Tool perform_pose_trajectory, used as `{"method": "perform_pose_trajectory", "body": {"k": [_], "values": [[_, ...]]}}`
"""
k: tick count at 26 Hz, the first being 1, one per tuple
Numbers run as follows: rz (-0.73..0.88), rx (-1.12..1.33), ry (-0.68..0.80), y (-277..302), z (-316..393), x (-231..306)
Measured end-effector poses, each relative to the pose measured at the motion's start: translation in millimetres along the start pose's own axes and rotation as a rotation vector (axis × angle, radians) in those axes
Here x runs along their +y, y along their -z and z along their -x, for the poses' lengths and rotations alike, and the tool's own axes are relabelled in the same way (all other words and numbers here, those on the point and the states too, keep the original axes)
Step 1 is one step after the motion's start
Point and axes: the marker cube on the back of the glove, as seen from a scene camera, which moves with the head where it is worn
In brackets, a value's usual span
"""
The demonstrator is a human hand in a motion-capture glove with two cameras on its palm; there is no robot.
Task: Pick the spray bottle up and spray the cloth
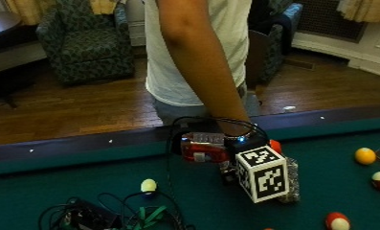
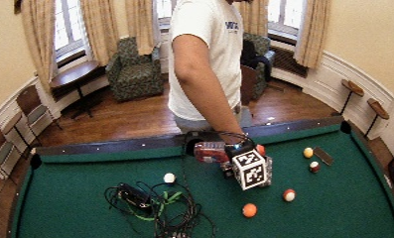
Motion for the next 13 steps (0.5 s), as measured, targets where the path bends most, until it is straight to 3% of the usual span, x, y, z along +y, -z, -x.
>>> {"method": "perform_pose_trajectory", "body": {"k": [13], "values": [[0.073,0.159,-0.155,-28,-26,-14]]}}
